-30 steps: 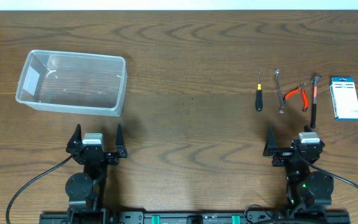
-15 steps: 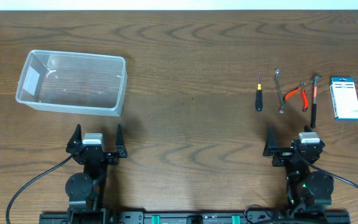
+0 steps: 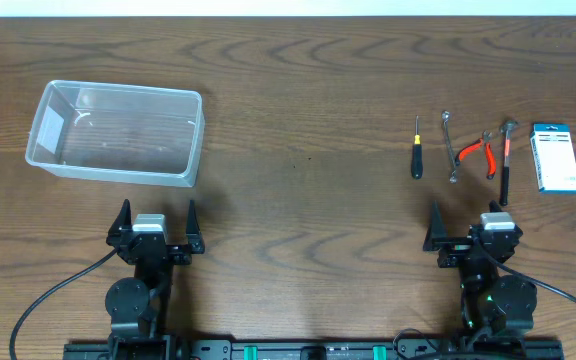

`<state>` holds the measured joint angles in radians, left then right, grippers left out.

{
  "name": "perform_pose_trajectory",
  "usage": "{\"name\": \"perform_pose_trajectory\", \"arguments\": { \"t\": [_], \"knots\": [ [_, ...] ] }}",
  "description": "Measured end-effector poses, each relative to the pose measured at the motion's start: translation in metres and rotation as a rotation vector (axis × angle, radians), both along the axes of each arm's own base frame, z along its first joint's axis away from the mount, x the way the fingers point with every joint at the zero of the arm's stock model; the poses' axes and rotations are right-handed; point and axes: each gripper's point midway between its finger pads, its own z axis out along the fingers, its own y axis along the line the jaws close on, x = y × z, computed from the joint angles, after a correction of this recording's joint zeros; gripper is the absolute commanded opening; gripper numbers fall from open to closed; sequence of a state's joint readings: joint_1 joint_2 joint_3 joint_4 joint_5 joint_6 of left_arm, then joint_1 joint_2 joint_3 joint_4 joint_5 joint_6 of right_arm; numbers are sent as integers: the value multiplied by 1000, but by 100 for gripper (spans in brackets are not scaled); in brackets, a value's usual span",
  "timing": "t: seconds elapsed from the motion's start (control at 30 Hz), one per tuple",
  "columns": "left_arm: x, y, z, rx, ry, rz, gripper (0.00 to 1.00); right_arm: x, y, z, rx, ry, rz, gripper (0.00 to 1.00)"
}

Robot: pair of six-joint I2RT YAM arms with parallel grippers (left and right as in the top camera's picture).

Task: Pack container
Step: 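Move the left gripper toward the clear plastic container's right rim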

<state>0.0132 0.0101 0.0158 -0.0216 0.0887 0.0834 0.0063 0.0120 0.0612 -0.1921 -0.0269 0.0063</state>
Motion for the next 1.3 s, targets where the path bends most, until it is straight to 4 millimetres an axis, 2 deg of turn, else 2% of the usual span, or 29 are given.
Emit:
{"name": "perform_pose_trajectory", "arguments": {
  "t": [0.8, 1.0, 1.23, 1.3],
  "knots": [
    [0, -1, 0, -8, -1, -5, 98, 0, 1, 0, 4, 0, 3, 99],
    [0, -3, 0, -92, 1, -7, 98, 0, 3, 0, 51, 1, 12, 99],
    [-1, -5, -2, -200, 41, -5, 98, -3, 18, -2, 133, 27, 86, 99],
    [-1, -6, 3, -215, 55, -10, 98, -6, 21, -6, 143, 73, 98, 99]
  ]
}}
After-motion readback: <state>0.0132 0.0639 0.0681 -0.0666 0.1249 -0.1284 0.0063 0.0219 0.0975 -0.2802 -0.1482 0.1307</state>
